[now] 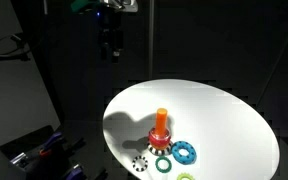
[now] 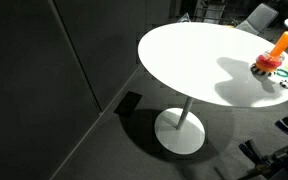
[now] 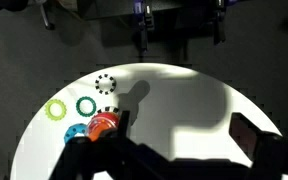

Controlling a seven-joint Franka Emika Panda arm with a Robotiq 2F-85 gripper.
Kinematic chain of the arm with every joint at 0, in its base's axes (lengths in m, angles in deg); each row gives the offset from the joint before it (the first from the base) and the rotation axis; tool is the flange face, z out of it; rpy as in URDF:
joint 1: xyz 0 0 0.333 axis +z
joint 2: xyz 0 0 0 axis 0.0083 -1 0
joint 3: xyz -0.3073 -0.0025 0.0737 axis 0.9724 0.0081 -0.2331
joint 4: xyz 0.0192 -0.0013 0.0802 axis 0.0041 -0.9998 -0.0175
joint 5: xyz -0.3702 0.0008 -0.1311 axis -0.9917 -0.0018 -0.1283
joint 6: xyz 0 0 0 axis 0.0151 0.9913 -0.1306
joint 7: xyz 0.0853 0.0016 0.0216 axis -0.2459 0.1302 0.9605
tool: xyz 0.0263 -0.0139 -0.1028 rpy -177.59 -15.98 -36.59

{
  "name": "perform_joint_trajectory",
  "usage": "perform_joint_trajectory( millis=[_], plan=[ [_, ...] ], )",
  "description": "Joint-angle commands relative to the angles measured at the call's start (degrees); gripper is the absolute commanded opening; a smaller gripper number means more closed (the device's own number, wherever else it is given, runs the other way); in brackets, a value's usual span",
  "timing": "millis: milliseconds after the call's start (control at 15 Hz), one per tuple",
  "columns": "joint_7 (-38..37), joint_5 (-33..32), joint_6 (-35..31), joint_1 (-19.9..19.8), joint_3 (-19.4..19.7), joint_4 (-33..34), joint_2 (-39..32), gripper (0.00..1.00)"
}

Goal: Put the blue ring around the orange rod

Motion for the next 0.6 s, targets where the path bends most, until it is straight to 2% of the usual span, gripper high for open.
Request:
perform_joint_trajectory(
  millis=[0,533],
  plan=[
    [-0.11,-0.13,0.13,0.67,0.61,0.17,-0.02,1.00],
    [-0.77,-0.05,-0.94,0.58,0.66,0.30,-1.34,1.00]
  ],
)
